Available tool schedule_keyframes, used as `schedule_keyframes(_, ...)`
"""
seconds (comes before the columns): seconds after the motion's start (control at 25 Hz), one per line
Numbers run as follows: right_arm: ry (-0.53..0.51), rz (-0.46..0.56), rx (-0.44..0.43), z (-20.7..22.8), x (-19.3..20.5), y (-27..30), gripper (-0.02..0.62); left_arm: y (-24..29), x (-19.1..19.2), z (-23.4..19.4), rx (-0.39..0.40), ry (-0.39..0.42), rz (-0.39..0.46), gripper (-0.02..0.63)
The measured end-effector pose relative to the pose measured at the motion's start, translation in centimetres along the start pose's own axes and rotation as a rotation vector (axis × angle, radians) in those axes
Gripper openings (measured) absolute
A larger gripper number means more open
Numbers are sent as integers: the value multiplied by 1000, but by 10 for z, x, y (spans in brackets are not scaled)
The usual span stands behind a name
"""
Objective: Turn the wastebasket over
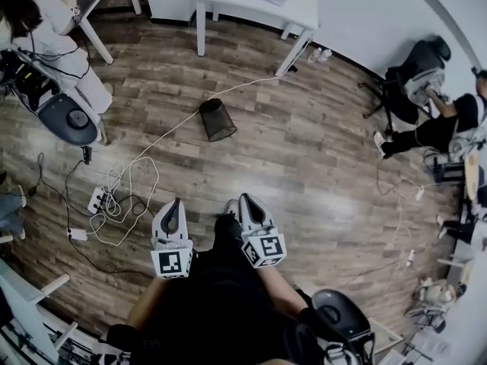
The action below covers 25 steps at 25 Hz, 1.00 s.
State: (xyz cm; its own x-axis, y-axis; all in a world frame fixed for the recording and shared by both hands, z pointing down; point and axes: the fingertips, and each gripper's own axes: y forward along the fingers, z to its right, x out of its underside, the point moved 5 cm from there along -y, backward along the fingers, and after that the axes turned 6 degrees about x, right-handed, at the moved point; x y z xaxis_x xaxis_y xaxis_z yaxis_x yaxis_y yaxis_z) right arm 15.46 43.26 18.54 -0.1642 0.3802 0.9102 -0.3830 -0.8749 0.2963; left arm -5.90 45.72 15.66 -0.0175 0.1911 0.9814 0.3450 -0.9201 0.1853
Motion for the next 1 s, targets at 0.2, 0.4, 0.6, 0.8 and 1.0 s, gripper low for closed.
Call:
schedule_keyframes(0.2,-24,-25,-60,59,-20,21,34,43,-7,33,-68,-17,-8,34)
schedule_keyframes(0.4,-25,-46,-73,106,-33,52,34,78,-10,45,-122,-21,-32,34)
schedule_keyframes(0.6,-28,-64,-71,132,-40,87,32,110,-6,42,-141,-16,-63,34)
schedule_keyframes(0.8,-49,-69,-73,142,-51,127,34,150,-1,19,-158,-32,-75,34)
schedule_keyframes(1.0,-74,-89,-64,156,-64,172,34,209,-8,-8,-148,-33,-49,34)
